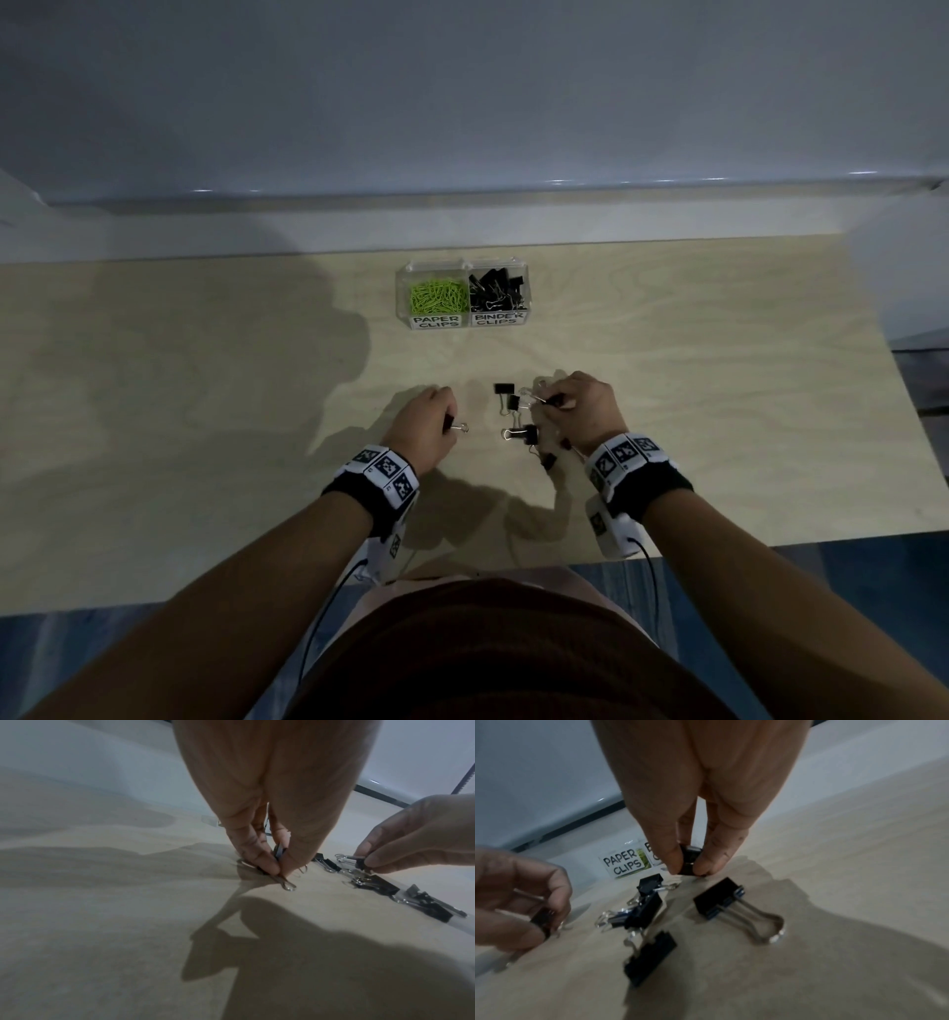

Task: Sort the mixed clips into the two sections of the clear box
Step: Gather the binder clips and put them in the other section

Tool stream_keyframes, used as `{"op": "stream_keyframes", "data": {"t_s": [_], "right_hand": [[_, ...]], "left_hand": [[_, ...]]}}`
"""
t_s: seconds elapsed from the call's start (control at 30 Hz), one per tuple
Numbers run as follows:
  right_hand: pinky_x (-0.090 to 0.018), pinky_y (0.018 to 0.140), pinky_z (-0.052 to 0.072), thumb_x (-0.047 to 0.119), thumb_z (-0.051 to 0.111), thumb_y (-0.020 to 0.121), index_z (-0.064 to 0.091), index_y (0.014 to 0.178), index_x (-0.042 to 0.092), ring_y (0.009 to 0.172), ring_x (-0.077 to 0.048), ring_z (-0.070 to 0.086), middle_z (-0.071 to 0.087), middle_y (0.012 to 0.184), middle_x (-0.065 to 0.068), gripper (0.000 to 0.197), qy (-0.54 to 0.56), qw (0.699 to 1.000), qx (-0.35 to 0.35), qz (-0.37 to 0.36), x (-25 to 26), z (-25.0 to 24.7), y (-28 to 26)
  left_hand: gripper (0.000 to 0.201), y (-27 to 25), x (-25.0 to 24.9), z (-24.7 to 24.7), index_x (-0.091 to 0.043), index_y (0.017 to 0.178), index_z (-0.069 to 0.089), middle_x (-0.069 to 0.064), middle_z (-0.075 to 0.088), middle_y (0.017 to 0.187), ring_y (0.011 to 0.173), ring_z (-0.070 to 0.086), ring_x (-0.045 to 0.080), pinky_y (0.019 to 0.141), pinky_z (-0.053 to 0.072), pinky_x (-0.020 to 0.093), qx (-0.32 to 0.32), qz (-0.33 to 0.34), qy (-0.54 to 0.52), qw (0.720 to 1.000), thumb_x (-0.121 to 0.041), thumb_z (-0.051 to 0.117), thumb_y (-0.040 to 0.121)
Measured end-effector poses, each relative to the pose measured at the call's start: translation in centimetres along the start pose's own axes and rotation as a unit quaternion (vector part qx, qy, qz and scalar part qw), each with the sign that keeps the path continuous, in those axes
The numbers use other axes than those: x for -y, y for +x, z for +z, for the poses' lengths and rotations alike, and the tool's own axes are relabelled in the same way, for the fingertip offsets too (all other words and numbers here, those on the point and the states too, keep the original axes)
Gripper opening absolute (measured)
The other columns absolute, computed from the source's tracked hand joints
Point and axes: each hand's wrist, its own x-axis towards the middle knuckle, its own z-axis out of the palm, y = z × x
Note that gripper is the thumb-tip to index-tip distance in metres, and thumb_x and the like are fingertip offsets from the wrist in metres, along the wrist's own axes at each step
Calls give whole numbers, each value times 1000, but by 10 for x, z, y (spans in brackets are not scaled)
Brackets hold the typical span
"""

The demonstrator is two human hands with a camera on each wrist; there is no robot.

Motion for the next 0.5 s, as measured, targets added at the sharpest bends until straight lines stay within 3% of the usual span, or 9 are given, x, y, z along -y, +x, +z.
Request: {"op": "stream_keyframes", "data": {"t_s": [0.17, 0.37, 0.5], "right_hand": [[-36, 79, 56, 7, 74, 71, 73, 81, 9, 77, -24, 66, 69, 84, -10, 11, 53, 998, -35, 20, 13, -12, 11], [-11, 65, 51, 7, 71, 78, 70, 88, 10, 74, -8, 65, 70, 86, -4, 11, 139, 985, -98, -6, 62, -39, 53], [-8, 63, 48, 13, 73, 78, 70, 92, 13, 73, -7, 64, 69, 86, 0, 15, 142, 985, -100, -15, 85, -42, 85]], "left_hand": [[19, -1, 6, -4, -16, 81, 47, 2, 53, 82, 76, 51, 23, 66, 36, 28, -23, -9, 3, 1000, -4, 59, 74], [14, -4, 9, -2, -10, 89, 53, 7, 60, 91, 85, 54, 25, 72, 42, 33, -49, -5, 41, 998, -5, 59, 77], [13, -4, 8, 0, -8, 86, 51, 11, 58, 88, 83, 55, 30, 71, 43, 36, -43, -4, 23, 999, -2, 56, 76]]}}
